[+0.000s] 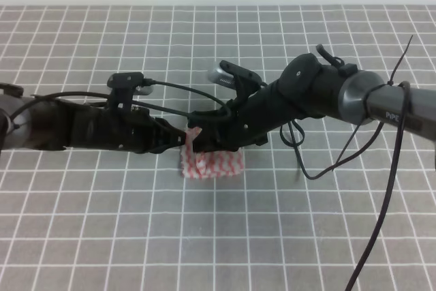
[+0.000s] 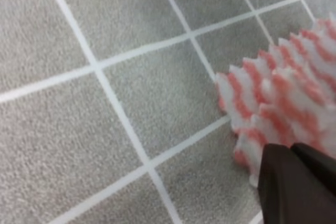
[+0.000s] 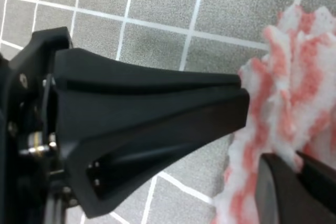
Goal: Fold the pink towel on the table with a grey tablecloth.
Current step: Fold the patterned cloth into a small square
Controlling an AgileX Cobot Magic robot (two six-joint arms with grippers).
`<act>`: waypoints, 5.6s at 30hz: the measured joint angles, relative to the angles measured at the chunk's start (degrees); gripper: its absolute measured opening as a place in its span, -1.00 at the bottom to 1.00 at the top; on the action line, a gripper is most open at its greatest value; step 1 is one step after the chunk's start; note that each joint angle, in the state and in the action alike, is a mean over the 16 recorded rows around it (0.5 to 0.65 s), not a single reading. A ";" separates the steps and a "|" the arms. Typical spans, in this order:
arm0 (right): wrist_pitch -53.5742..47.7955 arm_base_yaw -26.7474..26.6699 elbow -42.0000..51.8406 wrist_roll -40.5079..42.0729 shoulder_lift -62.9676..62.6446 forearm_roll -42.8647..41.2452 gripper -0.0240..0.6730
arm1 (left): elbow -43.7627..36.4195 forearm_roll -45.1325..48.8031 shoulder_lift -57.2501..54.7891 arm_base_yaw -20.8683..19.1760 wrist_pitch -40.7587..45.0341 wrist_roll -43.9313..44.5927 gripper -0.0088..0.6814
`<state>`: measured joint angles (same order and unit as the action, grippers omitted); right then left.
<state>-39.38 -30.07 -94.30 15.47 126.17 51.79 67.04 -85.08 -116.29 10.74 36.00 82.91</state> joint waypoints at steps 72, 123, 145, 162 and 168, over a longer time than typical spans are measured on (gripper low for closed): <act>-16.78 6.73 -0.01 -3.31 -4.02 -10.04 -0.96 | 4.25 22.83 4.26 5.82 3.17 -21.79 -0.98; -3.04 7.91 -3.70 -3.26 1.41 -7.05 -0.97 | 13.15 27.57 -3.18 5.26 -4.85 -27.43 -0.98; -10.02 9.10 2.61 -3.21 -16.44 -18.93 -0.97 | -0.87 27.72 25.30 5.26 -13.66 -26.31 -0.98; 7.03 9.05 39.02 -2.77 -58.49 -20.17 -0.97 | -40.22 22.95 80.03 5.26 -27.94 -25.53 -0.98; 11.20 9.05 49.81 -3.38 -75.77 -20.73 -0.97 | -49.54 23.04 98.05 5.25 -28.56 -26.11 -0.98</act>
<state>-28.18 -21.02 -44.49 12.09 50.40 31.06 17.50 -62.04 -18.24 15.99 7.45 56.80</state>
